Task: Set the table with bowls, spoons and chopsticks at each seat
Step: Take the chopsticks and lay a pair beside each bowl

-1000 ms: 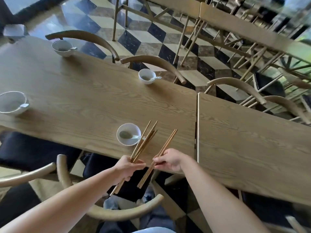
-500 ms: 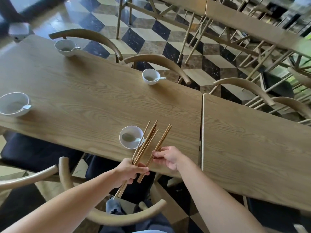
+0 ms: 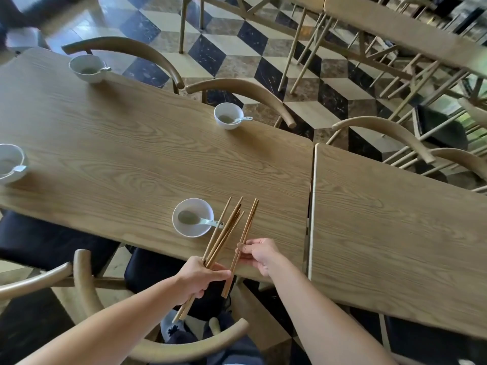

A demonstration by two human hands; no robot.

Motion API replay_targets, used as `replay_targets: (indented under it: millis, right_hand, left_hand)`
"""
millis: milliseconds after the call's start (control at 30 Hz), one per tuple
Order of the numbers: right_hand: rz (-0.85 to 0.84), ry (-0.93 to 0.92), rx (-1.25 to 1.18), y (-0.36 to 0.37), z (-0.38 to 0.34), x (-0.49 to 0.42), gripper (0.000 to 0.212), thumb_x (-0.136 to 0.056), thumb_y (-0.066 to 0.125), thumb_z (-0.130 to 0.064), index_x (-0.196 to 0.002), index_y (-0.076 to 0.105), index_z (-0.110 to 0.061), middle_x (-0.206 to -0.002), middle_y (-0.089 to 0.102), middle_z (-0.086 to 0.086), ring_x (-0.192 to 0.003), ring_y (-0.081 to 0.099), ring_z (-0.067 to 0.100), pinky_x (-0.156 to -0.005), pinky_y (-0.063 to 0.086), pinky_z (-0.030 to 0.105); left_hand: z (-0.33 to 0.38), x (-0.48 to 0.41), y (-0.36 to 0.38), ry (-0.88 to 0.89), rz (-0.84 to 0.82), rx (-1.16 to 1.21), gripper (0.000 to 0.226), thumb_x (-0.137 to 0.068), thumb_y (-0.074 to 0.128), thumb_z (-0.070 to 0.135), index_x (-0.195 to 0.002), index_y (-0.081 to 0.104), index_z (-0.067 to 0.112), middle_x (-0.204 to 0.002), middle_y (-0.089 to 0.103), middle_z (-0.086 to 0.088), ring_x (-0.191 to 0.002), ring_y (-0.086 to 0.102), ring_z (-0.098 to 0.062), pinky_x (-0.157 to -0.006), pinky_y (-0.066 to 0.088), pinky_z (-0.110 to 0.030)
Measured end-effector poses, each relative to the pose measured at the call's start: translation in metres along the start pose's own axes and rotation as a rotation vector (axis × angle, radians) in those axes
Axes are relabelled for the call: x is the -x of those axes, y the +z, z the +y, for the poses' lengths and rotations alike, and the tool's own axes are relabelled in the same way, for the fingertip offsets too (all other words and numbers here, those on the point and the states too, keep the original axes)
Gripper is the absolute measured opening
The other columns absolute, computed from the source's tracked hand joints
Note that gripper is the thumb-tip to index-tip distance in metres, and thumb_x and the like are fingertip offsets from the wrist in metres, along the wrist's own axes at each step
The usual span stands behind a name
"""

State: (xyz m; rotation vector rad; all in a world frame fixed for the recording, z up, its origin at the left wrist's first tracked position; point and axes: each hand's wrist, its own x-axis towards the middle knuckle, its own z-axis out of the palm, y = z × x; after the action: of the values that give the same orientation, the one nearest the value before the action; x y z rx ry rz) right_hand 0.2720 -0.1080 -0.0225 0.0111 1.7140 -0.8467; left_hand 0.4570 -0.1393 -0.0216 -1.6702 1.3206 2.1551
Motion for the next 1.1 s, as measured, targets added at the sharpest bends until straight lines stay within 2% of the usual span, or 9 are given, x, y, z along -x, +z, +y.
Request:
replay_targets:
  millis: [133,267,333,433,500,600,733,933,1100]
  right_hand:
    - [0.109,0.018,0.275,0.006,0.001,-0.025,0.023,-0.082,0.076,0.0,-0.101,0.062,-0.002,-0.093,0.07,0.013,-0.08,0.071,0.021,-0.071,0.063,0.035]
    - [0.082,0.026,0.365,0.028,-0.003,-0.046,0.019,-0.085,0.071,0.003,-0.089,0.055,-0.004,-0.086,0.063,0.011,-0.077,0.065,0.023,-0.058,0.059,0.031]
    - [0.098,0.031,0.396,0.039,-0.004,-0.054,0.021,-0.085,0.071,0.004,-0.081,0.052,-0.005,-0.087,0.063,0.014,-0.071,0.063,0.024,-0.053,0.056,0.031]
    - [0.172,0.02,0.495,0.049,-0.002,-0.066,0.019,-0.081,0.076,-0.001,-0.094,0.063,0.001,-0.102,0.066,0.016,-0.062,0.064,0.023,-0.053,0.06,0.035]
    - [0.204,0.002,0.554,0.053,0.001,-0.07,0.021,-0.08,0.077,-0.004,-0.098,0.065,0.0,-0.101,0.066,0.015,-0.064,0.066,0.026,-0.057,0.062,0.039]
    - [0.25,0.007,0.602,0.056,0.002,-0.073,0.013,-0.081,0.074,-0.002,-0.089,0.064,-0.002,-0.095,0.066,0.013,-0.067,0.069,0.03,-0.061,0.063,0.043]
    - [0.306,0.005,0.639,0.059,0.003,-0.081,0.02,-0.078,0.072,0.002,-0.072,0.056,-0.006,-0.086,0.067,0.014,-0.064,0.071,0.034,-0.053,0.062,0.042]
    - [0.426,-0.11,0.765,0.063,0.03,-0.128,0.014,-0.07,0.063,0.002,-0.08,0.066,-0.007,-0.086,0.072,0.013,-0.076,0.072,0.032,-0.065,0.063,0.043]
    - [0.45,-0.132,0.755,0.064,0.034,-0.125,0.01,-0.076,0.062,0.0,-0.077,0.066,-0.009,-0.082,0.071,0.01,-0.071,0.07,0.029,-0.061,0.062,0.04]
  left_hand:
    - [-0.003,-0.003,-0.021,0.018,0.083,0.015,0.021,-0.073,0.087,0.032,-0.087,0.081,0.017,-0.051,0.053,0.003,-0.044,0.031,-0.012,-0.041,0.03,-0.024]
    - [-0.009,0.001,-0.046,0.032,0.15,0.167,0.025,-0.079,0.083,0.031,-0.096,0.079,0.013,-0.087,0.078,-0.001,-0.045,0.033,-0.009,-0.041,0.031,-0.022]
    - [-0.014,0.002,-0.056,0.038,0.179,0.232,0.026,-0.081,0.081,0.029,-0.099,0.078,0.01,-0.096,0.079,-0.003,-0.045,0.033,-0.007,-0.041,0.029,-0.021]
    - [-0.02,0.005,-0.068,0.021,0.213,0.263,0.026,-0.082,0.08,0.029,-0.099,0.077,0.01,-0.097,0.08,-0.002,-0.044,0.031,-0.007,-0.04,0.027,-0.02]
    - [-0.023,0.007,-0.072,0.008,0.235,0.25,0.023,-0.084,0.078,0.029,-0.099,0.077,0.012,-0.094,0.08,0.001,-0.044,0.03,-0.007,-0.041,0.028,-0.02]
    - [-0.026,0.009,-0.073,-0.001,0.238,0.265,0.023,-0.084,0.078,0.026,-0.101,0.076,0.01,-0.09,0.08,0.0,-0.044,0.03,-0.008,-0.042,0.028,-0.021]
    - [-0.026,0.009,-0.071,-0.012,0.215,0.28,0.02,-0.086,0.077,0.02,-0.1,0.076,0.005,-0.066,0.075,0.003,-0.044,0.029,-0.009,-0.039,0.026,-0.02]
    - [-0.024,0.006,-0.077,-0.025,0.218,0.3,0.02,-0.086,0.077,0.019,-0.1,0.076,0.005,-0.089,0.08,-0.005,-0.044,0.03,-0.009,-0.039,0.025,-0.021]
    - [-0.021,0.005,-0.085,-0.01,0.22,0.313,0.019,-0.085,0.077,0.019,-0.098,0.076,0.006,-0.094,0.079,-0.007,-0.043,0.03,-0.009,-0.04,0.027,-0.021]
